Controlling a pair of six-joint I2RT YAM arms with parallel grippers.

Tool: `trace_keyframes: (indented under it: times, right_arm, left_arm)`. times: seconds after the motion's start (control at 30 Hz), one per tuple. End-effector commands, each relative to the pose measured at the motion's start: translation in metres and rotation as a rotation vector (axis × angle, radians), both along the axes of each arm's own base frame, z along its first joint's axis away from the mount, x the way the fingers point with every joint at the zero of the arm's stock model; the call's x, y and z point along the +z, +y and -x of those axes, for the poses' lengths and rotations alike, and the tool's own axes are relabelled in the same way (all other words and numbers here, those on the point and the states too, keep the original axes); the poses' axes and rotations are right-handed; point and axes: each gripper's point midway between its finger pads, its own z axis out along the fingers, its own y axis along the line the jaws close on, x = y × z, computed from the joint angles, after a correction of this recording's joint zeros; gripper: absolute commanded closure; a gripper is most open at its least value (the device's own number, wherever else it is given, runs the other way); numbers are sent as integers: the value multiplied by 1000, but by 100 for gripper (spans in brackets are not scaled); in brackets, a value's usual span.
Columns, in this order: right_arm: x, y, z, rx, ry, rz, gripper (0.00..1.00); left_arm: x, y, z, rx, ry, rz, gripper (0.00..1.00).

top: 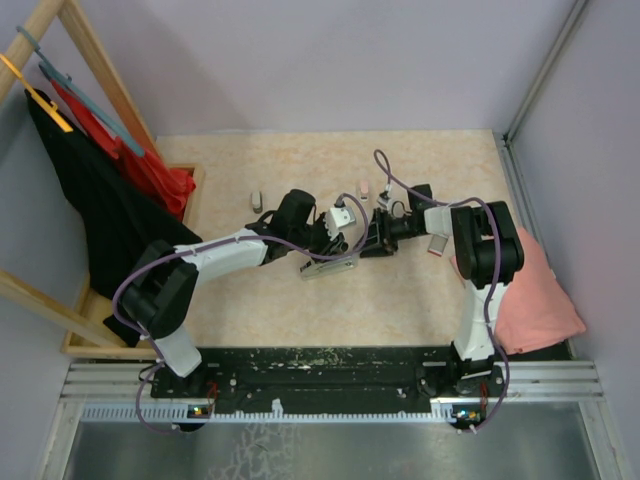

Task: Unload the staples from the stapler
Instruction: Unload the staple at the center of the board.

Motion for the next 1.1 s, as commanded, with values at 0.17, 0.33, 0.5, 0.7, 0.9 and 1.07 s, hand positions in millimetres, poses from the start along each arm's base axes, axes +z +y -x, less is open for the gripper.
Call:
trace_keyframes:
  times: [0.17,0.33,0.5,0.7,0.9,1.07]
  right_arm:
    - [11,16,5,46,-23,-68,54]
    - [5,23,9,65,-8,-57,57]
    - [1,26,12,74,4,-53,57]
    - [0,27,14,74,31,-71,58]
    - [-4,32,19,84,72,-97,60]
    - [-4,33,21,82,82,-115,60]
  left_arm:
    - [14,-6,-2,-11,-9,49,100]
    - [15,-7,-1,-14,-5,53,100]
    - [15,-7,-1,-15,-4,53,100]
    - [13,-7,0,-12,5,53,100]
    - [12,-7,0,-5,12,58,100]
    - [10,-8,1,-1,22,64,100]
